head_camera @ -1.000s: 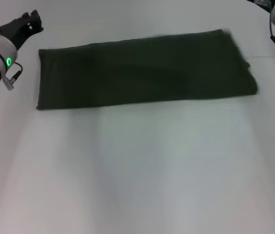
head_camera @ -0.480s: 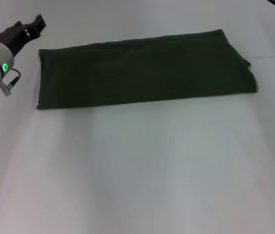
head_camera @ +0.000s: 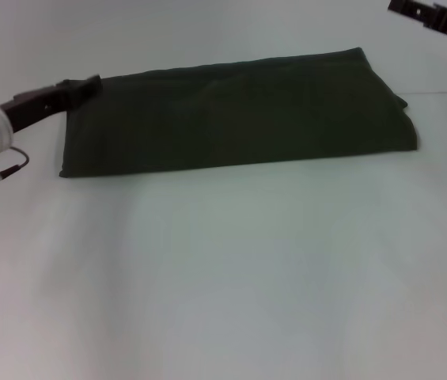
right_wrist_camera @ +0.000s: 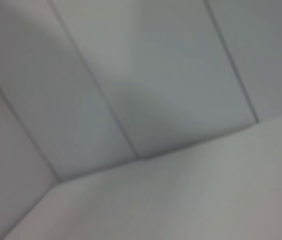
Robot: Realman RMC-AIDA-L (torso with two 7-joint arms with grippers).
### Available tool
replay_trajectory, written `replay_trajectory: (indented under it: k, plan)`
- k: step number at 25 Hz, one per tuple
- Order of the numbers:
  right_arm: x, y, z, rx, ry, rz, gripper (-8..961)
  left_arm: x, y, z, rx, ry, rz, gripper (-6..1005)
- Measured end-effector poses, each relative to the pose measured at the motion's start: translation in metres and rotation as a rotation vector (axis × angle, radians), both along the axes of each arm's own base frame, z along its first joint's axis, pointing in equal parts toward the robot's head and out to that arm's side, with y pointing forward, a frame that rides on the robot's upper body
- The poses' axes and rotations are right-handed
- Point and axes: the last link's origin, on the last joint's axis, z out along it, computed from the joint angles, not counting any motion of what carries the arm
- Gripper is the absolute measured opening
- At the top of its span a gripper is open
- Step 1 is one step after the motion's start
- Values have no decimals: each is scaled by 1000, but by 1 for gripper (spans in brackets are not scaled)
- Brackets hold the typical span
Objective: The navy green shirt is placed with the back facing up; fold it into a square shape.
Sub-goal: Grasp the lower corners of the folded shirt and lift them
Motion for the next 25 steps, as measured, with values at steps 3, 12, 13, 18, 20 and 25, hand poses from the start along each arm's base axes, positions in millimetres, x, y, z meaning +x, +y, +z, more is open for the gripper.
replay_trajectory:
  k: [3,12,13,18,20,25]
  plan:
    - [6,-6,-1,-67,-24,-2,874,-7,-7,7,-71,-17,19,627]
    - [16,-14,-9,-171,-110,-27,874,-33,-17,18,-173,19,179,625]
    - [16,-14,-10,-174,-112,-27,873,-35,-16,17,-172,23,195,625]
    - [18,-15,-10,-176,-114,-29,873,-38,-15,11,-170,25,237,623]
    - [19,-16,-10,-178,-118,-31,873,-40,-15,9,-170,28,248,623]
    - [21,-18,-12,-188,-135,-34,872,-43,-15,1,-164,51,262,621]
